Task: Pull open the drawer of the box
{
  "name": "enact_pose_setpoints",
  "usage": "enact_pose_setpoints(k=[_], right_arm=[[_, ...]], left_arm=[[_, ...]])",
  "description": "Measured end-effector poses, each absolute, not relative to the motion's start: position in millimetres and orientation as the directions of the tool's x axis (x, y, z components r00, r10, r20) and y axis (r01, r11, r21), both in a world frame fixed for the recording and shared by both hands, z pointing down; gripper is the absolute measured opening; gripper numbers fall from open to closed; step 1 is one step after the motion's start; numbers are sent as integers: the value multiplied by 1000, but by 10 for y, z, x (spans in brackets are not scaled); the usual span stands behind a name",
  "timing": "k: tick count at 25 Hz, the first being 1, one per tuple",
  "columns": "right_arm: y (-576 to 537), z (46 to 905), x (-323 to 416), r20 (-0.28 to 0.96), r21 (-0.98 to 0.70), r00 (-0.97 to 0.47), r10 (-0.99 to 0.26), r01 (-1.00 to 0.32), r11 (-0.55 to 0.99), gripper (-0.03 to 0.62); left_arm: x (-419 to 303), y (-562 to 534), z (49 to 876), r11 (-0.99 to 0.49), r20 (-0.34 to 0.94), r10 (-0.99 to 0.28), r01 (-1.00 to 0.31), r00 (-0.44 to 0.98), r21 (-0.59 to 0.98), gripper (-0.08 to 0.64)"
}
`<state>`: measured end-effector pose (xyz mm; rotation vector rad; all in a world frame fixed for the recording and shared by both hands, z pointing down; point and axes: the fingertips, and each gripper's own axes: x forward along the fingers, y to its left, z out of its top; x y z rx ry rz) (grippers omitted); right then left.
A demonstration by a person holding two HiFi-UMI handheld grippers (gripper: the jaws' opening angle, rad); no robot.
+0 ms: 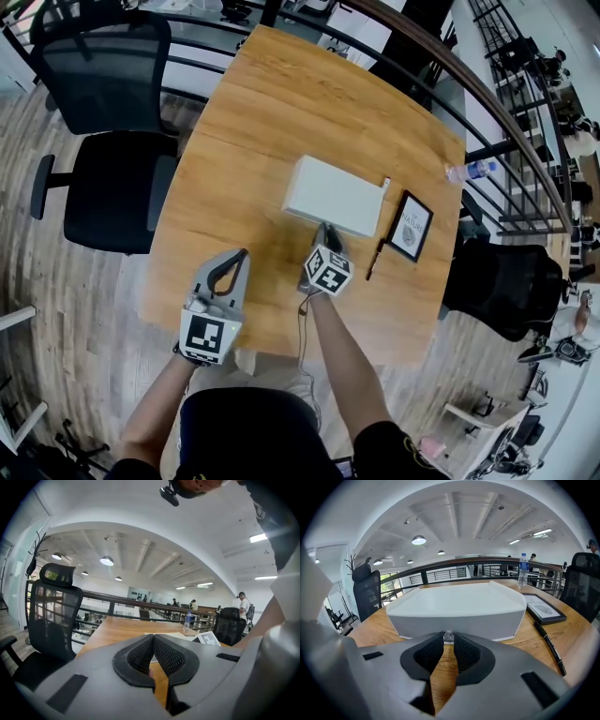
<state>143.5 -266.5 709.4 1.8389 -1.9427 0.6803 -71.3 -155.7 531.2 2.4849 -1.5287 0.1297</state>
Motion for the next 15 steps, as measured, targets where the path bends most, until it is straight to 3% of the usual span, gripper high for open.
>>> enact_pose_setpoints(k=[15], right_arm=[[-2590,7086,1416,602,-77,-82,-795,-996,45,61]], left_arm=[[-631,-1530,5384,-458,217,-851,-878,479,141,17]])
